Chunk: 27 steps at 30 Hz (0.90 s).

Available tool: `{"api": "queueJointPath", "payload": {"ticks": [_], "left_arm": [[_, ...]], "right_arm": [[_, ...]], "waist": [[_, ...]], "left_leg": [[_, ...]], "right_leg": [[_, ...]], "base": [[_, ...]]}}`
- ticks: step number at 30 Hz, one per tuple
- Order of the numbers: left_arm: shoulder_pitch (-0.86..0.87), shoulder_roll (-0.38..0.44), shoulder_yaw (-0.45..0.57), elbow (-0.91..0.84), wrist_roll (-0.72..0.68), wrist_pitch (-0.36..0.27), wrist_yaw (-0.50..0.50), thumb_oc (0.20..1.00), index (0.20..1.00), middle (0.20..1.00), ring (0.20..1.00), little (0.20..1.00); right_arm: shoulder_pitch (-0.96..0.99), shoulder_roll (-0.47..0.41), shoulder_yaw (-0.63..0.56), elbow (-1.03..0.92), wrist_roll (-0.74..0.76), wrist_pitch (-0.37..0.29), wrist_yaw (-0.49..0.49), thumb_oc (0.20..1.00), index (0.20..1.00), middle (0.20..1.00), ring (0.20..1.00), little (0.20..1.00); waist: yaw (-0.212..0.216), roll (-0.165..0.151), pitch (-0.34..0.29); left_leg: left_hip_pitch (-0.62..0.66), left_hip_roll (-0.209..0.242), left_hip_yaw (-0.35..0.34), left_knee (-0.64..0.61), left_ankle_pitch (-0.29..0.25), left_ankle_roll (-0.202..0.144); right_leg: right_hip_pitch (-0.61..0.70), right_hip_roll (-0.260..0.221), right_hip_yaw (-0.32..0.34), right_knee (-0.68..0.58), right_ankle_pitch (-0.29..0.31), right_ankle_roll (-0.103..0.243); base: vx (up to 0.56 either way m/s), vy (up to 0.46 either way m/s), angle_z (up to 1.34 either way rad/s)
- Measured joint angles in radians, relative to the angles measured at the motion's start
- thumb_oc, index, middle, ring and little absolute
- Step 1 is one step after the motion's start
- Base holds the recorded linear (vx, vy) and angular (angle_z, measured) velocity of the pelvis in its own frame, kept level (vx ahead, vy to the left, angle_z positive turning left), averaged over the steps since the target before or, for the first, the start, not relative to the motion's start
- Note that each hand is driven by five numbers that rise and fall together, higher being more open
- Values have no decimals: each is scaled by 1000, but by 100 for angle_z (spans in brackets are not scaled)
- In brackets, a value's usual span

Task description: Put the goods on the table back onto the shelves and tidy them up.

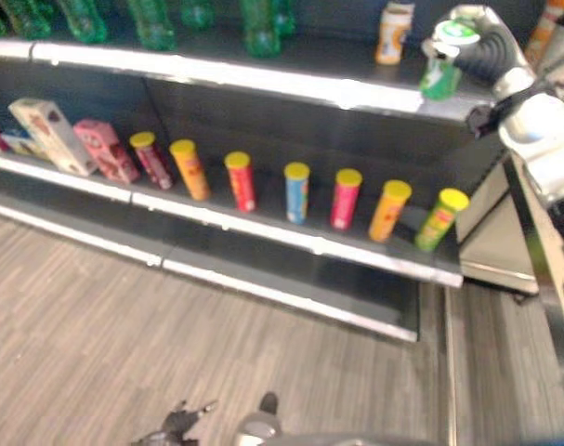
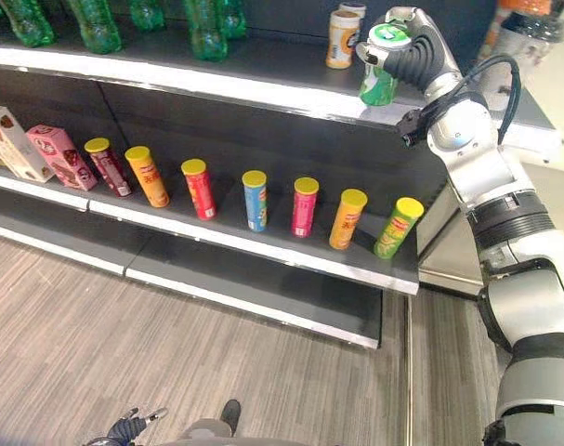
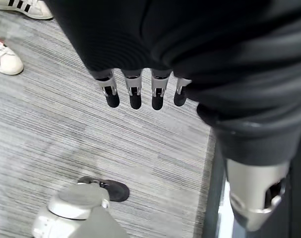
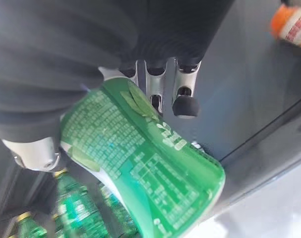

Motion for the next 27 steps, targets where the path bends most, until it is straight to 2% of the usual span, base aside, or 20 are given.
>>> {"api": "queueJointPath", "payload": {"ticks": [5,9,12,19,23,27], "left_arm": [[9,4,-2,7,0,3,0,1000,1000,1000,1000,1000],[10,11,-1,33,0,8,0,1000,1000,1000,1000,1000],[12,12,-1,40,0,13,-1,1000,1000,1000,1000,1000],[8,13,-1,42,0,13,0,1000,1000,1000,1000,1000],[8,17,-1,44,0,13,0,1000,1000,1000,1000,1000],[9,18,-1,52,0,13,4,1000,1000,1000,1000,1000]], "right_arm": [[-24,13,0,99,-1,7,-12,200,200,200,200,200],[-29,13,-4,155,-2,18,-16,200,200,200,200,200],[-30,16,-6,180,-11,22,-24,200,200,200,200,200],[-63,24,-6,282,-60,25,-54,200,200,200,200,200],[-64,12,-7,307,-88,27,-76,200,200,200,200,200],[-77,11,-4,322,-100,26,-86,200,200,200,200,200]], "waist": [[37,-5,-4],[53,-7,-10],[79,-5,-10],[93,11,-19],[85,15,-21],[81,15,-21]], "left_leg": [[-31,-2,-45,-1,-4,-18],[-51,-1,-45,5,9,-22],[-49,-5,-50,2,22,-14],[-49,-10,-74,1,25,-18],[-62,-14,-90,1,20,-25],[-62,-18,-93,1,27,-17]], "right_leg": [[16,6,-57,0,-16,-1],[35,7,-113,0,-31,5],[41,6,-122,0,-31,6],[61,8,-145,0,-41,8],[65,9,-165,0,-45,8],[62,6,-166,0,-44,8]], "base": [[42,-75,37],[77,-73,45],[28,-28,16],[20,-19,12],[22,-7,13],[9,-4,4]]}}
